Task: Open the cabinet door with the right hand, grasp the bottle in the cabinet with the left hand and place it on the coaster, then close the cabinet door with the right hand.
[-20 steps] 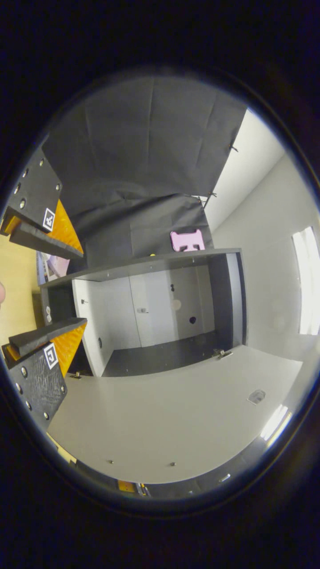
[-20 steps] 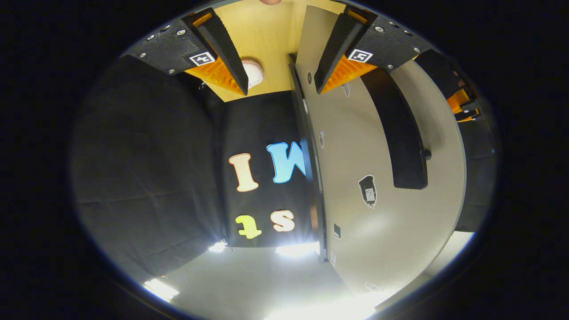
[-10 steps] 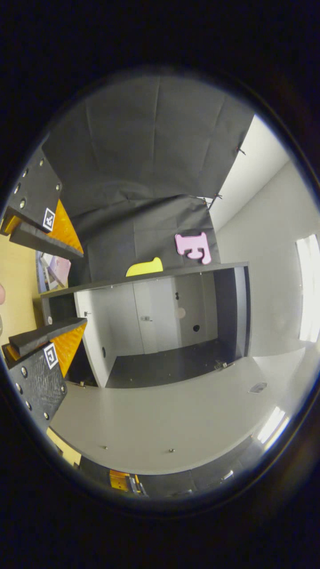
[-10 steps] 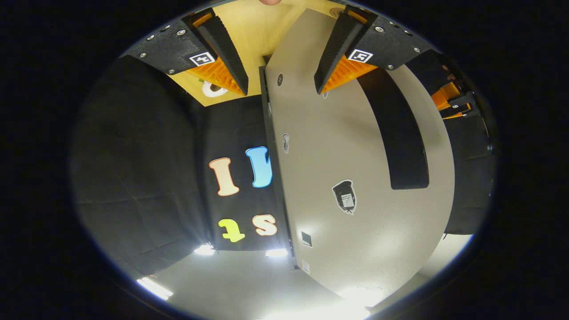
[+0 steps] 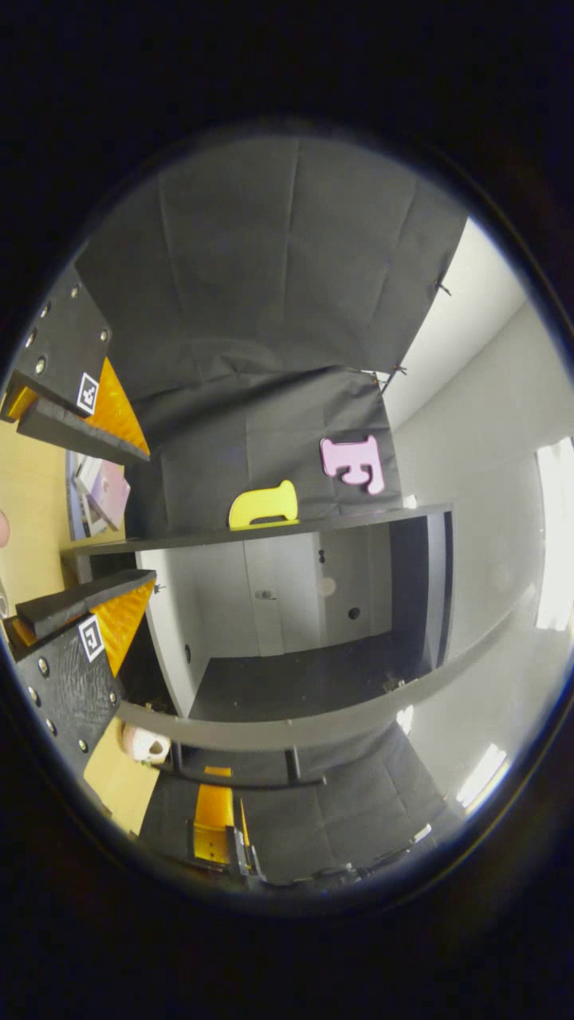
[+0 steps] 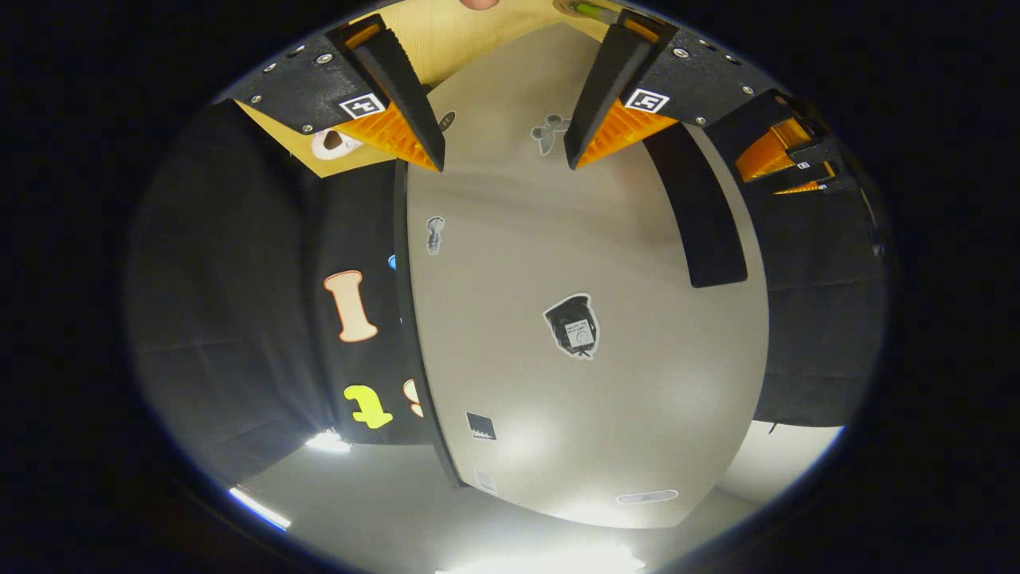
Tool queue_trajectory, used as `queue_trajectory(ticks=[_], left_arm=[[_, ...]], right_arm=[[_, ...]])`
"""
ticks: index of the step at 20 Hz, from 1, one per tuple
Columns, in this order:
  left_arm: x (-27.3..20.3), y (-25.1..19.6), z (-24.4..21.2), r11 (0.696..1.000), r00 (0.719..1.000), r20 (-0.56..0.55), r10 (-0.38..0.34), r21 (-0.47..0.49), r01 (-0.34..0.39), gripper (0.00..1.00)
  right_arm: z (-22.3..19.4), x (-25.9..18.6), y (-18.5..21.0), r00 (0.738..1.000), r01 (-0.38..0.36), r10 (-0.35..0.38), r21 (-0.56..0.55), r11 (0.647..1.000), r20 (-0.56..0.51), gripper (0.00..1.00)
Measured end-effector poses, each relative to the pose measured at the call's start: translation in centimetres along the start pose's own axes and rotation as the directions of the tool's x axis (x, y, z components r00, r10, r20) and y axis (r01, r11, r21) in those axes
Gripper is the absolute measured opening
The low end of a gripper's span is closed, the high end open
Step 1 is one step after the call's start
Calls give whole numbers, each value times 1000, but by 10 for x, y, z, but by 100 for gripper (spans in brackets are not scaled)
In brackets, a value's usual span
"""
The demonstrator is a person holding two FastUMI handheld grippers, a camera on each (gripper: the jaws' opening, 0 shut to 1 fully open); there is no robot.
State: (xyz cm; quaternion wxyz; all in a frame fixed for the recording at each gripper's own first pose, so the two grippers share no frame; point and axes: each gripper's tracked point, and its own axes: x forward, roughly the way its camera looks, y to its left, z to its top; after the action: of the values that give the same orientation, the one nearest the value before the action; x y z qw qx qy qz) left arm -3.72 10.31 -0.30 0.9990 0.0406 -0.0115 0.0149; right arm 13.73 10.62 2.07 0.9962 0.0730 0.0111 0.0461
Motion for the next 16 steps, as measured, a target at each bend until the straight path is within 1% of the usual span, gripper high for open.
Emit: queue_trajectory(ticks=[2,3,4,5,6,7,11,12,14,15,16], left_arm=[[1,-2,1,1000,1000,-1,3,-11,-3,80],[1,-7,0,1000,1000,-3,3,-20,-3,80],[1,-13,1,1000,1000,-5,-3,-31,3,78],[1,-19,1,999,1000,-5,-7,-39,7,77],[1,-25,4,999,1000,-3,-8,-43,8,75],[1,-30,7,999,1000,-1,-9,-42,9,80],[1,-54,20,1000,1000,15,-12,-29,12,80],[1,-60,23,1000,1000,15,-9,-23,10,80],[1,-70,27,1000,1000,20,-13,-3,13,80],[0,-71,25,1000,1000,23,-8,-3,9,80],[-4,-75,24,1000,1000,27,-10,-21,10,80]], right_arm=[[-3,2,-3,1000,13,-14,-31,999,-2,93],[-4,2,-2,1000,24,-24,-44,999,-1,89],[-5,1,0,1000,24,-24,-48,999,-1,89],[-6,2,1,1000,23,-23,-49,999,-3,93],[-6,1,1,1000,29,-29,-55,998,0,94],[-4,0,-2,999,47,-47,-69,996,6,93],[2,-6,-3,994,100,-92,-152,983,57,94],[5,-8,-2,993,102,-91,-164,981,72,94],[5,-17,2,991,103,-90,-149,984,95,94],[8,-19,-2,989,116,-102,-136,984,105,91],[10,-22,-4,987,126,-111,-127,984,114,94]])
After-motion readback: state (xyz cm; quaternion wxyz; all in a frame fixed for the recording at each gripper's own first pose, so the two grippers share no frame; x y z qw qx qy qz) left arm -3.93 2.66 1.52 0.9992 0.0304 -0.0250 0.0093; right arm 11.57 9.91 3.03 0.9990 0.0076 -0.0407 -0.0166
